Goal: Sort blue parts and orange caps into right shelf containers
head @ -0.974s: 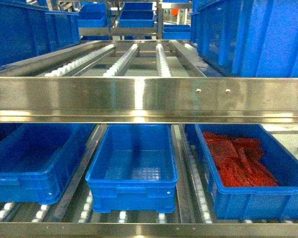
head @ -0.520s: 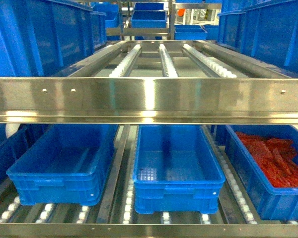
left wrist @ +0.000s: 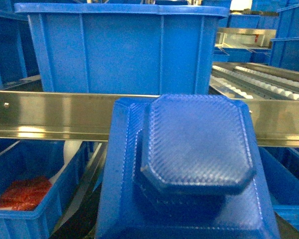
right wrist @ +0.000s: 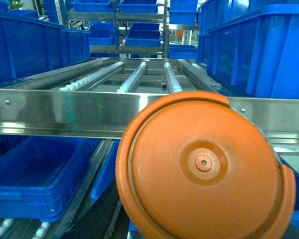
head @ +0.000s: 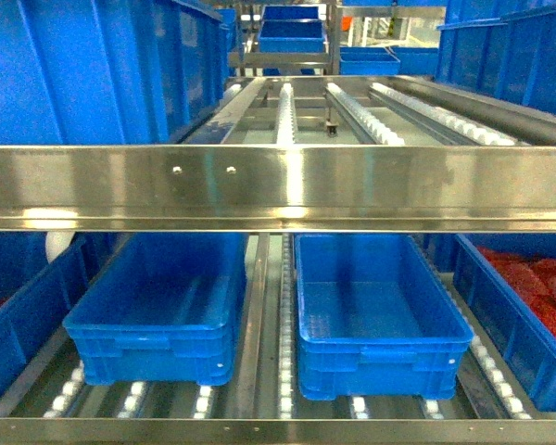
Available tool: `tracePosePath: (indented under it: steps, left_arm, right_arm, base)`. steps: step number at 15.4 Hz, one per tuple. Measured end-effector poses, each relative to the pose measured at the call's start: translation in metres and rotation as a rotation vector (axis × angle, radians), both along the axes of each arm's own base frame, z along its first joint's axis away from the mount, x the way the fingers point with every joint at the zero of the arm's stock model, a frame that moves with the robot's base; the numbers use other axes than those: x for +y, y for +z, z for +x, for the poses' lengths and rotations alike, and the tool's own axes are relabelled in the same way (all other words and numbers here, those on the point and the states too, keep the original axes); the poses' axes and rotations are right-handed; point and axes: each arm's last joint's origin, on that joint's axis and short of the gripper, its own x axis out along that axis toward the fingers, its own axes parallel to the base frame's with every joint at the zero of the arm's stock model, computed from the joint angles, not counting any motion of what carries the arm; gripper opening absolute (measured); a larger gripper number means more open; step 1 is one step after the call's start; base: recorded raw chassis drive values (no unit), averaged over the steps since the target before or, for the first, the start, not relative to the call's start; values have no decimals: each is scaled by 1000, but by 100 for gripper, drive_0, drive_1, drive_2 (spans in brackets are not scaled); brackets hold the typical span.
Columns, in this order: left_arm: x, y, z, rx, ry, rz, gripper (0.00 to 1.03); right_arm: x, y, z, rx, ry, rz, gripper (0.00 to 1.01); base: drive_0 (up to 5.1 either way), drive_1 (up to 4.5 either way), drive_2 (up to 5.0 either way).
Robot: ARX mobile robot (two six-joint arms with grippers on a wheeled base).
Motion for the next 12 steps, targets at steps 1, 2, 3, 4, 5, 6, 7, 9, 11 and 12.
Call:
tracePosePath:
  steps: [1,2,3,4,5,6,7,9,11,12]
  left_arm:
    - [0,0,0,2,1,0,43]
    - [0,0,0,2,0,0,43]
    - [0,0,0,1,-1,0,43]
    - [0,0,0,0,2,0,43]
    - [0,0,0,3,8,0,43]
    - [0,0,0,0,6,0,43]
    - [0,0,0,0,3,0,43]
    - [0,0,0,0,3,0,43]
    - [0,0,0,0,3,0,43]
    - [0,0,0,1,3,0,43]
  right_arm:
    - [0,0,0,0,0,0,44]
    - [0,0,0,0,1,0,44]
    - [0,0,0,0,1,0,44]
    - [0,0,0,0,4,0,44]
    - [0,0,0,-1,5,0,44]
    - [0,0,0,1,5,0,44]
    - [0,0,0,0,5,0,44]
    - [0,0,0,0,4,0,44]
    - [0,0,0,0,5,0,44]
    - [0,0,0,0,5,0,44]
  base:
    - [-502,244,244]
    - [-494,251,251]
    - [-494,251,251]
    - [-494,251,251]
    - [0,0,0]
    - [0,0,0]
    - [0,0,0]
    - [0,0,0]
    - [0,0,0]
    - [0,0,0]
